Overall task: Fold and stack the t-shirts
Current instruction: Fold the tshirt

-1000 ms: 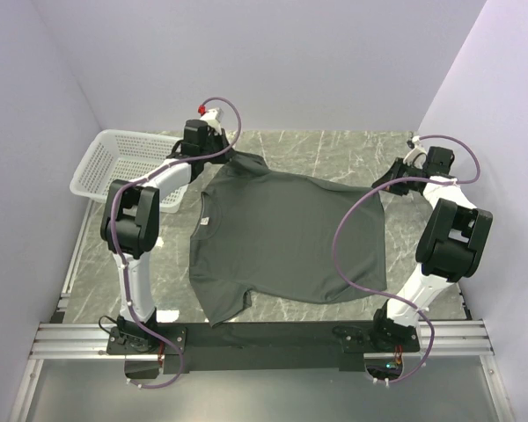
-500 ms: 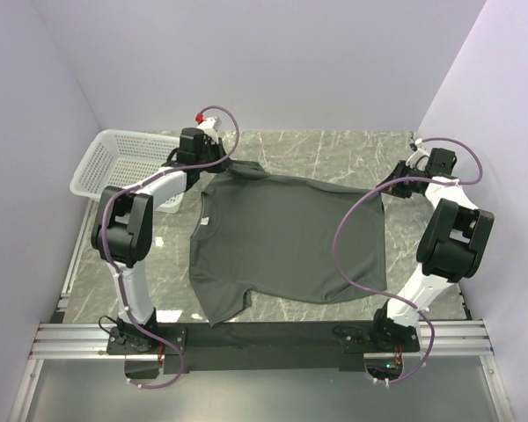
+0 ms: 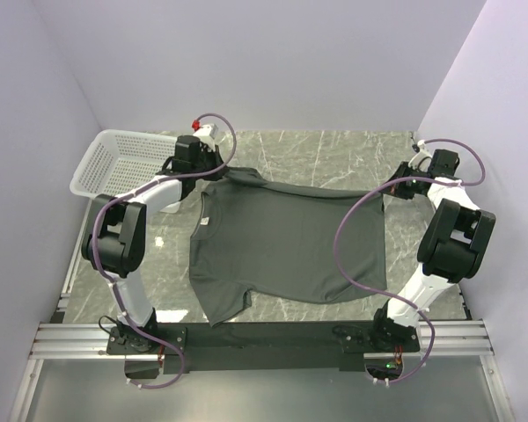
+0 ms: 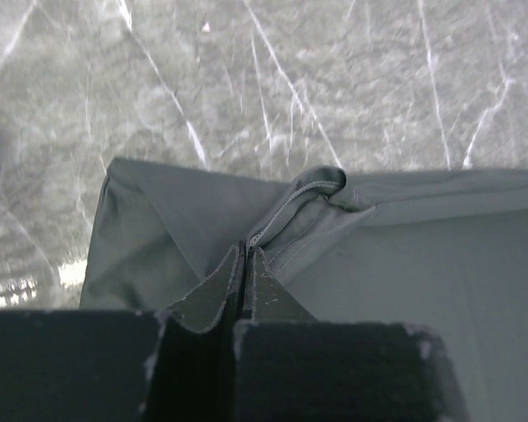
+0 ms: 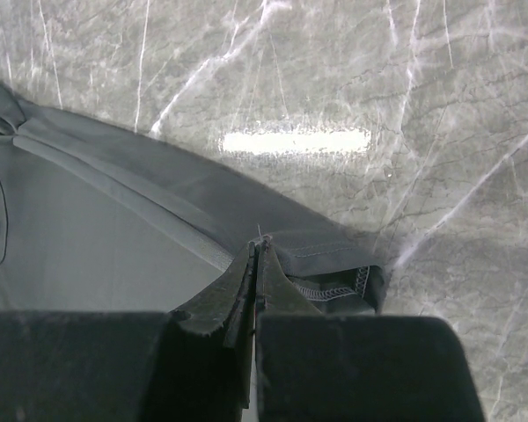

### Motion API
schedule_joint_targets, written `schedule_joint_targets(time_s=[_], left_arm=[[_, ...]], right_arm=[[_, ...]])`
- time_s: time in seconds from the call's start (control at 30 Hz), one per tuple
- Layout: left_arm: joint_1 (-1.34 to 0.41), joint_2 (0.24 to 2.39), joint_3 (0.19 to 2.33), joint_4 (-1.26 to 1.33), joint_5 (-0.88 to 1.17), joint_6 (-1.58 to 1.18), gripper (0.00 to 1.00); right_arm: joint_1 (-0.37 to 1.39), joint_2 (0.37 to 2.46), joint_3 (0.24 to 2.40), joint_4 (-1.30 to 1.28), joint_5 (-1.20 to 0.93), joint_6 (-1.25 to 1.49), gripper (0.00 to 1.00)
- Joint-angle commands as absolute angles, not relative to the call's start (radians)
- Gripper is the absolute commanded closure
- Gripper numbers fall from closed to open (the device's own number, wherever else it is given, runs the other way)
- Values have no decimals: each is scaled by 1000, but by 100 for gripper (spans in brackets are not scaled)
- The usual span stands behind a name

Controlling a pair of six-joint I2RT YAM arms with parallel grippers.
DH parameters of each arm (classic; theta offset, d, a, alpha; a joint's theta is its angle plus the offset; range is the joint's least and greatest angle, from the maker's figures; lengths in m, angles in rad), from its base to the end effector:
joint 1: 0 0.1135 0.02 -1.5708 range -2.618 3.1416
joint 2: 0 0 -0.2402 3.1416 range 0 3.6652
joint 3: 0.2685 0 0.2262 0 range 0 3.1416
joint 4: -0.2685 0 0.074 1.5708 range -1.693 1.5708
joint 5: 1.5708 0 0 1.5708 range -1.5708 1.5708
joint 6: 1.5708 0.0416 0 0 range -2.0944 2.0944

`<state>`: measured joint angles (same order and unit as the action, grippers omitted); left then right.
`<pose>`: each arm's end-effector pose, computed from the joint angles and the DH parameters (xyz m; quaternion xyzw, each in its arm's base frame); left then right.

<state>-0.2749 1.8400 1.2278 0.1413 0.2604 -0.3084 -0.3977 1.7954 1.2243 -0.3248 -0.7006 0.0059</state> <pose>0.3807 -0.1185 0.2170 0.0537 0.8464 -0.2550 0.4645 0.3382 -0.1130 0.1977 0.0663 0.8911 0.2571 0.3681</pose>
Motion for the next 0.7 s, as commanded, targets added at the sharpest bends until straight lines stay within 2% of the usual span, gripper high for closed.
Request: schedule_joint_targets(time_s=[0.0,0.67], left_arm=[[-279,1776,1213,170,252,-293,99],[-284,1635,1108,155,247,-281,99]], right_arm=[[-411,1772,1232,-324,-710,-12,100],[-417,1764,1221,-331,-715,-17,100]])
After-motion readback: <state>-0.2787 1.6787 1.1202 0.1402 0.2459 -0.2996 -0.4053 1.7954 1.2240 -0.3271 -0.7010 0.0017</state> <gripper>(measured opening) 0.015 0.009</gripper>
